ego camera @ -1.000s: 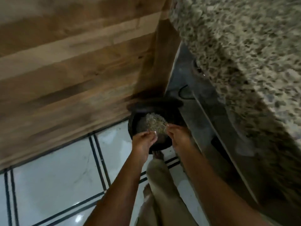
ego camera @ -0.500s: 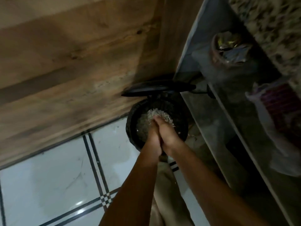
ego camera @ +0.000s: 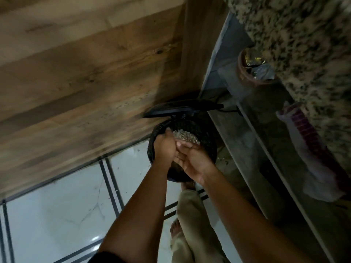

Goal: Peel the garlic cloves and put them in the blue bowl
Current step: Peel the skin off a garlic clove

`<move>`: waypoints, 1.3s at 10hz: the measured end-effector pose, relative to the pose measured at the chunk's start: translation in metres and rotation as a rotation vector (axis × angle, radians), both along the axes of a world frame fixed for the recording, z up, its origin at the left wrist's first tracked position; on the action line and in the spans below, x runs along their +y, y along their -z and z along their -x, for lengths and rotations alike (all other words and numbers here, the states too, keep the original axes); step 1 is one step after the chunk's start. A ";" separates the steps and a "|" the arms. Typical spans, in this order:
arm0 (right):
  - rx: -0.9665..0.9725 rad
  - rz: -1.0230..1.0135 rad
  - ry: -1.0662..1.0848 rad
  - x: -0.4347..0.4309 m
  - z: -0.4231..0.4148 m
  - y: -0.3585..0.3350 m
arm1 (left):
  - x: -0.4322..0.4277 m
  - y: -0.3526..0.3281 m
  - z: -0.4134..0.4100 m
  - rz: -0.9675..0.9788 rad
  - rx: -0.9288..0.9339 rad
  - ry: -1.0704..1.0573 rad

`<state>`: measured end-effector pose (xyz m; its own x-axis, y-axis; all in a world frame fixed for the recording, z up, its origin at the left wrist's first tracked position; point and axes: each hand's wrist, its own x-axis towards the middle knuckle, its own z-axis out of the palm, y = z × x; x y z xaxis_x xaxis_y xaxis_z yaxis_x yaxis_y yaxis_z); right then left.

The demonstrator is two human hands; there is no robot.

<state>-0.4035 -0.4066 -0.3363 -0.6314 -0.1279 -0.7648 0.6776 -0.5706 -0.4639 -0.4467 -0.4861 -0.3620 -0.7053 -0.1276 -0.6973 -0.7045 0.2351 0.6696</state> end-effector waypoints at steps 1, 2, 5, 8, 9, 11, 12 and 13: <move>0.101 -0.086 0.018 0.004 -0.004 -0.031 | -0.005 -0.022 0.006 -0.313 -0.249 -0.144; 0.215 -0.313 -0.014 0.001 -0.010 -0.070 | -0.003 -0.063 -0.001 -0.391 -0.231 -0.209; 0.336 -0.720 -0.169 0.022 -0.026 -0.225 | 0.016 -0.280 -0.067 -0.791 0.077 -0.410; 0.437 -0.343 0.605 0.153 -0.162 -0.384 | 0.137 -0.410 -0.146 -0.835 0.177 0.046; 0.413 -0.399 0.780 0.207 -0.231 -0.394 | 0.200 -0.421 -0.197 -0.825 0.147 0.224; 0.254 -0.499 1.103 0.301 -0.382 -0.384 | 0.322 -0.401 -0.323 -0.786 0.079 0.607; 0.165 -0.545 1.179 0.342 -0.459 -0.370 | 0.370 -0.386 -0.393 -0.739 0.082 0.755; 0.062 -0.573 1.203 0.381 -0.515 -0.357 | 0.412 -0.365 -0.444 -0.648 0.162 0.879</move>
<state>0.1113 -0.0254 0.0206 -0.1591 0.8574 -0.4894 -0.1374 -0.5101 -0.8491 -0.0026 -0.0742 0.0027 -0.4598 0.8195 -0.3420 -0.3570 0.1820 0.9162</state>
